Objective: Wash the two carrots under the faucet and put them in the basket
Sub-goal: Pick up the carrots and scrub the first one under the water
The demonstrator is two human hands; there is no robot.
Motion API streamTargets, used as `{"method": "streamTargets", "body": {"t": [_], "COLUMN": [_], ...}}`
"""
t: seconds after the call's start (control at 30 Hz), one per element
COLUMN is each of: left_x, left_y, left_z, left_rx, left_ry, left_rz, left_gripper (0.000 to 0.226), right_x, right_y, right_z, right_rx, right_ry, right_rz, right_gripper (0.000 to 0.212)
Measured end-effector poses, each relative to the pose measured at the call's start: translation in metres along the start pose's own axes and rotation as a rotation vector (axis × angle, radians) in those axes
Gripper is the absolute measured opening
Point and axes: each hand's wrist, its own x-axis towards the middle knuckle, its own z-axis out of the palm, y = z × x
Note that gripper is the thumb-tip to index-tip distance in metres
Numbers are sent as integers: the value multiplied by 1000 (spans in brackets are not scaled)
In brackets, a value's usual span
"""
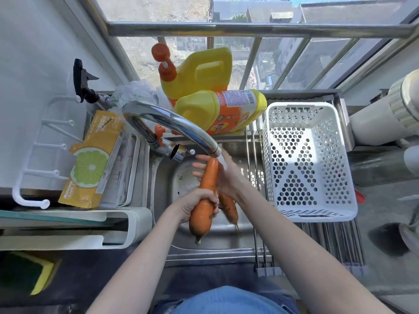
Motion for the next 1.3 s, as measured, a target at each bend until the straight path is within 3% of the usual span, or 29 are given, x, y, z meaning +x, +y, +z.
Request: {"method": "streamTargets", "body": {"t": [0.1,0.3,0.37,0.5,0.7,0.77,0.83,0.9,0.93,0.97,1.07,1.13,1.23,1.3], "left_x": [2,14,20,22,24,23,24,26,25,22,15,11,8,7], "left_y": [3,7,5,4,-1,-1,3,6,8,10,16,17,19,21], "left_z": [7,32,33,43,48,47,46,42,40,39,33,27,19,14], "left_rx": [95,205,354,727,1180,1134,720,337,267,220,126,58,-30,-67], "left_ry": [98,410,492,674,953,910,783,683,652,607,408,178,-211,-344], "left_rz": [-20,143,170,179,242,255,225,196,177,155,80,11,-62,-81], "left_gripper": [11,11,5,33,34,30,26,23,12,1,15,15,19,28], "right_x": [-8,-4,-1,1,7,10,12,14,14,17,18,18,10,7], "right_y": [3,-15,-18,-25,-23,-16,-12,-12,-16,-20,-27,-28,-31,-30], "right_z": [13,19,19,15,11,12,16,20,22,19,12,7,0,0], "right_rx": [-144,-28,-80,-214,-182,-239,-415,-400,-339,-295,-182,-82,81,161], "right_ry": [86,352,409,493,699,726,754,619,529,458,310,175,-88,-181], "right_rz": [-92,-17,-6,65,-2,-159,-299,-289,-231,-169,10,24,7,-29], "right_gripper": [25,33,29,13,25,31,39,39,39,38,35,40,63,69]}}
